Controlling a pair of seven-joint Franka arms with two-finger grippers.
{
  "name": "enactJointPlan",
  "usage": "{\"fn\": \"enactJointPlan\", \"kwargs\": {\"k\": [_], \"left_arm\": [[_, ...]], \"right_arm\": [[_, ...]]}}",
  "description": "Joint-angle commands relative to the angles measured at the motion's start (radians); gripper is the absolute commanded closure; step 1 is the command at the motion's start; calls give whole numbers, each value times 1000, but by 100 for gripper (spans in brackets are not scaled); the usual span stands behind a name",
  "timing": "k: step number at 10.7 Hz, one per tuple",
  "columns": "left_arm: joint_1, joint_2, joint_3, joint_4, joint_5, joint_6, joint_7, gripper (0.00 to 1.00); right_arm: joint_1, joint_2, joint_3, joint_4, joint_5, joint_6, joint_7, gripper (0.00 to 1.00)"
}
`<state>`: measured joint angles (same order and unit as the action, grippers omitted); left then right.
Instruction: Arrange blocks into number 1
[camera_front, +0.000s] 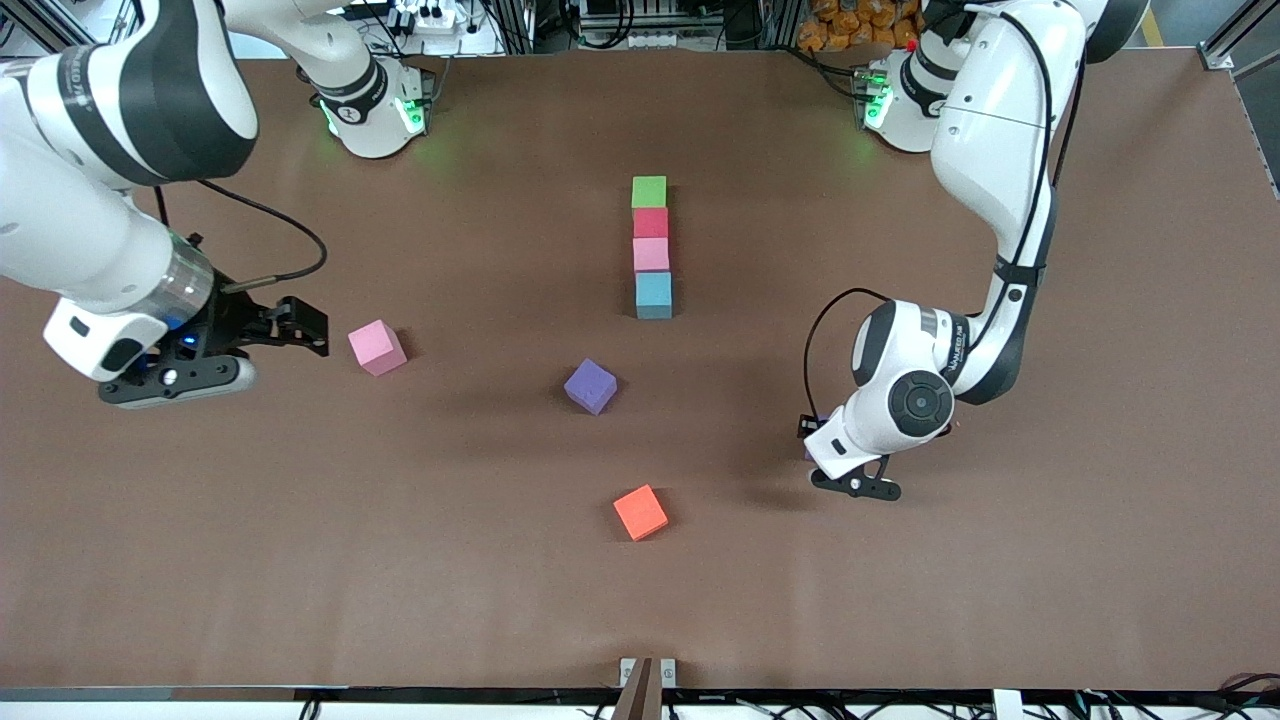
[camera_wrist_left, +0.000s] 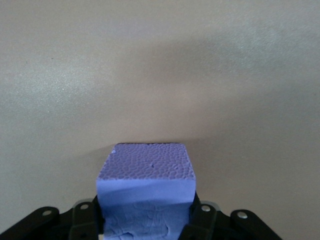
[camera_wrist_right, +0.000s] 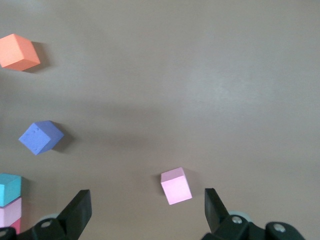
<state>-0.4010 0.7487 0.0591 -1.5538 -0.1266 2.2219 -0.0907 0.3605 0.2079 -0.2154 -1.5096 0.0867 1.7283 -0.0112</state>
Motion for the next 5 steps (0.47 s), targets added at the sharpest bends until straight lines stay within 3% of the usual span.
{"fn": "enactJointPlan", "kwargs": {"k": [1,2,3,5], "left_arm": [[-70,-34,4,-8,-27,-8,-125,100],[-111,-35,4,-6,-27,-10,-202,100],[-136,-35,2,-3,-27,-10,-248,100],[-208,-32,2,-3,-36,-8,-332,100]], "right_arm": [[-178,-28,149,18,-47,-16,7,0],[-281,-25,241,38,-65,-35,22,0],[-337,-21,285,70,-83,-76,63,0],[-353,-21,286,98,-116,-104,60,0]]}}
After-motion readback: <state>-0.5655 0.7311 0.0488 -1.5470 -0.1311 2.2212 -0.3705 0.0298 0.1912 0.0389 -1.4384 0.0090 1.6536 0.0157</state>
